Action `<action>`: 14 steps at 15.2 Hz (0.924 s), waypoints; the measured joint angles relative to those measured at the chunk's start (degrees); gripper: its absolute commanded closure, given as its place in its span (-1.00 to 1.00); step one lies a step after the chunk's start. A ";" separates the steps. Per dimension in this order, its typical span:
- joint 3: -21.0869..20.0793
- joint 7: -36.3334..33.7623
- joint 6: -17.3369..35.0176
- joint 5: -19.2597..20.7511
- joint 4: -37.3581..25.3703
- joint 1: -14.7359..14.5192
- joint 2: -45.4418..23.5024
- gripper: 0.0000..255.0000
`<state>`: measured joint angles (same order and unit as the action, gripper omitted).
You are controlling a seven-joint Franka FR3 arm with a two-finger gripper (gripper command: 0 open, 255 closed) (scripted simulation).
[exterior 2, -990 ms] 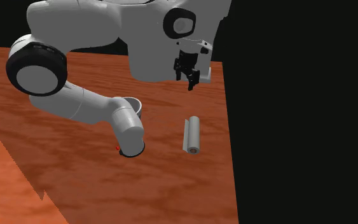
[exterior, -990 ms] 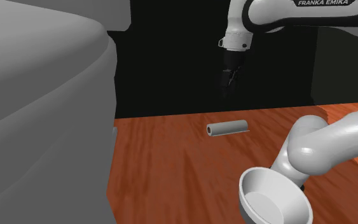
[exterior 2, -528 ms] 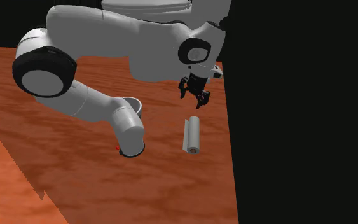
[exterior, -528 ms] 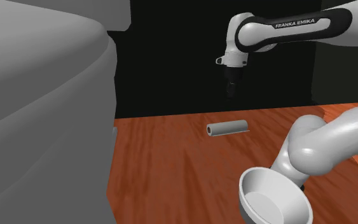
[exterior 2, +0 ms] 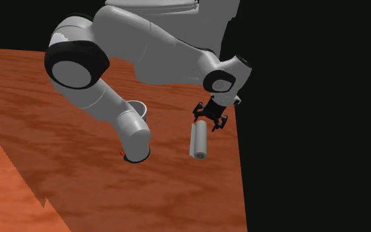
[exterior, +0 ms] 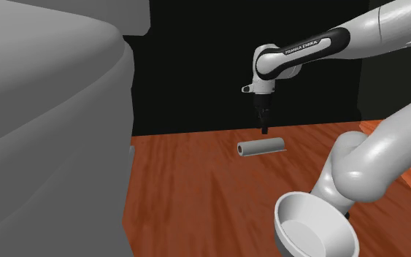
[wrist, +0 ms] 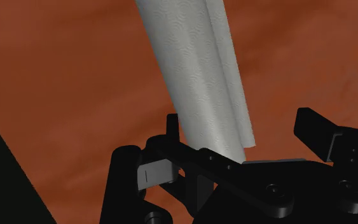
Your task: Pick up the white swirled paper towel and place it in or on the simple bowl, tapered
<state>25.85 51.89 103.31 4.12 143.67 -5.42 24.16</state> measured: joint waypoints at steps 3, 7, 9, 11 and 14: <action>2.93 7.21 3.35 -0.44 -0.14 -1.09 -5.51 -1.00; 3.29 8.21 6.54 -0.60 2.43 -1.34 -6.45 -1.00; 3.47 8.39 8.31 -0.47 4.08 -1.24 -6.59 -1.00; 3.48 8.40 9.12 -0.59 4.65 -1.33 -6.86 -1.00; 3.47 8.37 9.44 -0.65 4.87 -1.38 -6.95 -1.00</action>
<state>29.32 60.26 112.75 3.47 148.54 -6.80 17.21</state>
